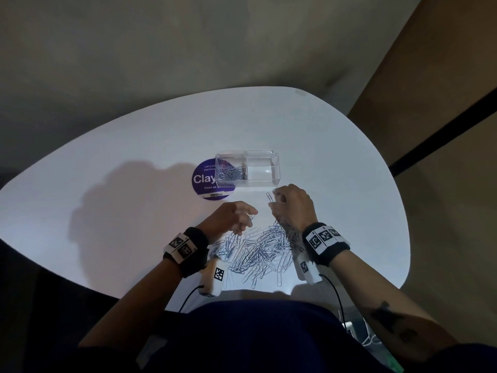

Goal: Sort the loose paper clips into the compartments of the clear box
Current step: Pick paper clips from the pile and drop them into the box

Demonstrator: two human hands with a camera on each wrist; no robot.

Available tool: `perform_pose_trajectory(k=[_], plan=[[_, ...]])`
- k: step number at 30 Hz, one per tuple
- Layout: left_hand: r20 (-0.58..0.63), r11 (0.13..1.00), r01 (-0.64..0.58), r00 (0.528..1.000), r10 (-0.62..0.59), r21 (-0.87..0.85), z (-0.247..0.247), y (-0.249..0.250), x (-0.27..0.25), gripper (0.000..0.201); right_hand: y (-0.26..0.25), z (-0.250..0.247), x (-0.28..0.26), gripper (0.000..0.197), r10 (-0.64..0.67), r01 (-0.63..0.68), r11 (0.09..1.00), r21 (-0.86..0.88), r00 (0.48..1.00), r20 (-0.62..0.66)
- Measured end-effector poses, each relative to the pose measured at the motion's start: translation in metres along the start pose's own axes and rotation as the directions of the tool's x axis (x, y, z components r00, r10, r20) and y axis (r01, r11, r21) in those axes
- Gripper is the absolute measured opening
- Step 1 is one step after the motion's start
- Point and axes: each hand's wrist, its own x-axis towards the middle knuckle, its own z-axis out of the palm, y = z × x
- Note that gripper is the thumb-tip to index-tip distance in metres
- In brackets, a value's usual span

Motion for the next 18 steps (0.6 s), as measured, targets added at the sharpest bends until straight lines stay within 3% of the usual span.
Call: perform_pose_trajectory(k=[2,5,8,10,12,15,18], plan=[[-0.028,0.999,0.004,1.000,-0.005,-0.039,0.001,0.000,-0.001,0.022,0.001,0.005,0.000,0.032,-0.035,0.034,0.999,-0.039,0.999,-0.029],[-0.035,0.992,0.025,0.999,-0.029,-0.120,0.003,0.004,-0.005,0.019,-0.003,0.005,-0.001,0.006,-0.108,0.105,0.993,-0.061,0.993,-0.049],[-0.072,0.988,0.029,0.997,-0.041,-0.150,0.008,0.011,-0.011,0.012,-0.010,0.001,0.005,0.014,-0.101,0.101,0.994,-0.032,0.995,0.010],[-0.124,1.000,-0.006,0.992,0.002,-0.026,0.009,0.013,-0.010,0.014,-0.013,-0.002,0.010,0.008,-0.066,0.068,0.997,-0.019,0.994,0.089],[-0.159,0.972,-0.037,0.984,0.076,0.232,0.005,0.012,-0.006,0.019,-0.015,-0.005,0.014,0.006,-0.064,0.067,0.998,-0.012,0.986,0.157],[-0.101,0.759,-0.087,0.975,0.198,0.645,-0.009,0.006,-0.007,0.012,-0.015,-0.008,0.014,0.020,-0.060,0.052,0.997,0.051,0.986,0.153],[-0.049,0.591,-0.103,0.971,0.235,0.800,-0.023,-0.002,-0.020,0.012,-0.013,-0.011,0.008,0.027,-0.027,-0.011,0.968,0.252,0.989,0.147]])
